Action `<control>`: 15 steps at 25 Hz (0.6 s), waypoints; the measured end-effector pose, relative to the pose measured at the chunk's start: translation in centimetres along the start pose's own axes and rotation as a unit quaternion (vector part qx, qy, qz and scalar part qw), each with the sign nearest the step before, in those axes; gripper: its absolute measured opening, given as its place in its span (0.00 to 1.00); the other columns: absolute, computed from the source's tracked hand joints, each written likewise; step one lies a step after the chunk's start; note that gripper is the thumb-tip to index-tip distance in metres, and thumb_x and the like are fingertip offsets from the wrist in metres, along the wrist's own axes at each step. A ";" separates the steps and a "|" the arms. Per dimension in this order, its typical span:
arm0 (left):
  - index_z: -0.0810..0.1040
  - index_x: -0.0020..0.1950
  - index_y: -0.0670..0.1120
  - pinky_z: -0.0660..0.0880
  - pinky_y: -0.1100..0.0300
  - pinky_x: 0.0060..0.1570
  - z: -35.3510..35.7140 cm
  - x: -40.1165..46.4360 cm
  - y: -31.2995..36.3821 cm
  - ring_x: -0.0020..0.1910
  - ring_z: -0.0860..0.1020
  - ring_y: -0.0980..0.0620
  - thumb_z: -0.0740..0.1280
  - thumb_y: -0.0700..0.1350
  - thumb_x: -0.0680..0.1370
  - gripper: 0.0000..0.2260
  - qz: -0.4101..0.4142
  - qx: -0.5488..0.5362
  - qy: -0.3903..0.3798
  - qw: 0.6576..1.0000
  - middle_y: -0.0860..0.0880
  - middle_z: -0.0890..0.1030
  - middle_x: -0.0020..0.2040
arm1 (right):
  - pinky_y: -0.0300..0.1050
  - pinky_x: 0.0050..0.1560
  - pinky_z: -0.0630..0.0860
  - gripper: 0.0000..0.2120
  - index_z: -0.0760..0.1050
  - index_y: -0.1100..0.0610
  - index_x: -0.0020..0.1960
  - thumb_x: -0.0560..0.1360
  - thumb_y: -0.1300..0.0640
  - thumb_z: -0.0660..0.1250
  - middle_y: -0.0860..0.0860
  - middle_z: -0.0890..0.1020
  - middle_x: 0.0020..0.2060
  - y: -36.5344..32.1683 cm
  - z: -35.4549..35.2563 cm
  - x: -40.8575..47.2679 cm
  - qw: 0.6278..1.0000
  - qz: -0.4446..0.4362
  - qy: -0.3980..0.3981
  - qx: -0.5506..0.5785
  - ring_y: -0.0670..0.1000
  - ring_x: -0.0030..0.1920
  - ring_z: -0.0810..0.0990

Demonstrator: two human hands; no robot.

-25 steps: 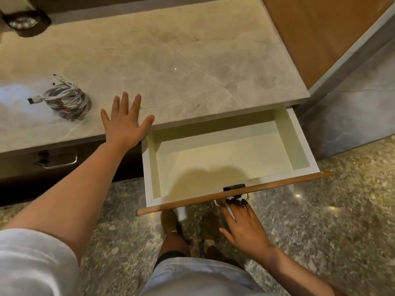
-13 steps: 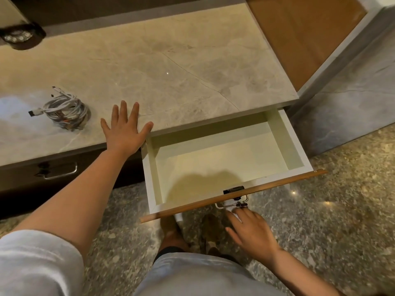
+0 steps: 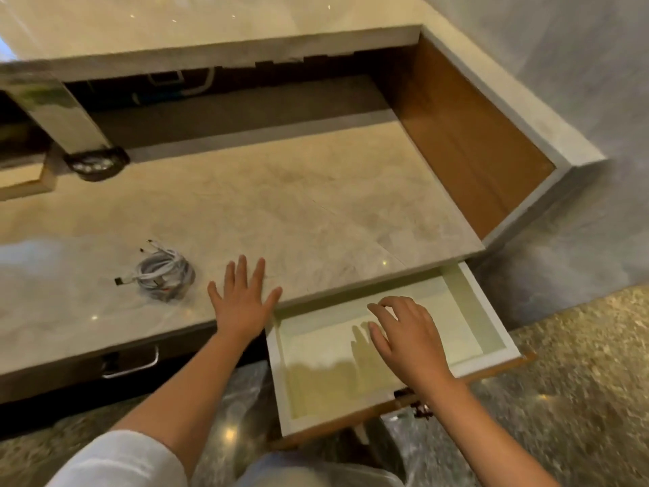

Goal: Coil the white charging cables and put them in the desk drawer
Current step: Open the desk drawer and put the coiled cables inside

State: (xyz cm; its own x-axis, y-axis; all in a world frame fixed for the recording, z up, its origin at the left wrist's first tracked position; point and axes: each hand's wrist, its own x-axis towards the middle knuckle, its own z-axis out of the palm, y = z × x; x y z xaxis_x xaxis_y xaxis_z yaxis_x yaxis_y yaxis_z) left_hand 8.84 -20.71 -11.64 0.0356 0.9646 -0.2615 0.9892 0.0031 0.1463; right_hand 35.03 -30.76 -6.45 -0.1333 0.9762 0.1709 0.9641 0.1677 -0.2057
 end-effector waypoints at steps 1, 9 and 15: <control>0.43 0.76 0.58 0.45 0.40 0.70 -0.1 0.0 -0.2 0.76 0.41 0.48 0.45 0.65 0.78 0.29 0.003 0.006 0.007 1.000 0.49 0.42 0.78 | 0.46 0.44 0.76 0.17 0.79 0.55 0.53 0.74 0.51 0.56 0.52 0.81 0.46 -0.2 0.0 1.5 1.000 -0.009 0.000 0.008 0.54 0.47 0.80; 0.57 0.74 0.57 0.53 0.41 0.67 1.1 0.1 -1.1 0.74 0.61 0.46 0.39 0.62 0.78 0.27 -0.004 -0.008 0.087 0.996 0.49 0.59 0.75 | 0.48 0.55 0.71 0.27 0.75 0.54 0.62 0.73 0.43 0.49 0.55 0.78 0.57 0.2 1.0 17.5 0.969 -0.156 -0.152 0.117 0.57 0.57 0.75; 0.60 0.74 0.55 0.50 0.44 0.68 1.9 -1.2 -1.5 0.73 0.62 0.45 0.49 0.64 0.78 0.26 -0.065 -0.010 0.132 0.989 0.46 0.63 0.74 | 0.49 0.57 0.72 0.18 0.76 0.56 0.62 0.72 0.54 0.68 0.56 0.80 0.58 -8.2 2.6 29.6 0.885 -0.403 -0.177 0.155 0.57 0.59 0.77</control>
State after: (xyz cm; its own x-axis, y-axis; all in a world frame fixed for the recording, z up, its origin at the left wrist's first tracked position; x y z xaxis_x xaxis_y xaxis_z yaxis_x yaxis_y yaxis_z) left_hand 7.62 -22.39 -13.35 -0.1335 0.9908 -0.0206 0.9797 0.1351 0.1478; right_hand 22.59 -2.88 -2.21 -0.8645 0.4961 0.0809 0.4224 0.8043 -0.4179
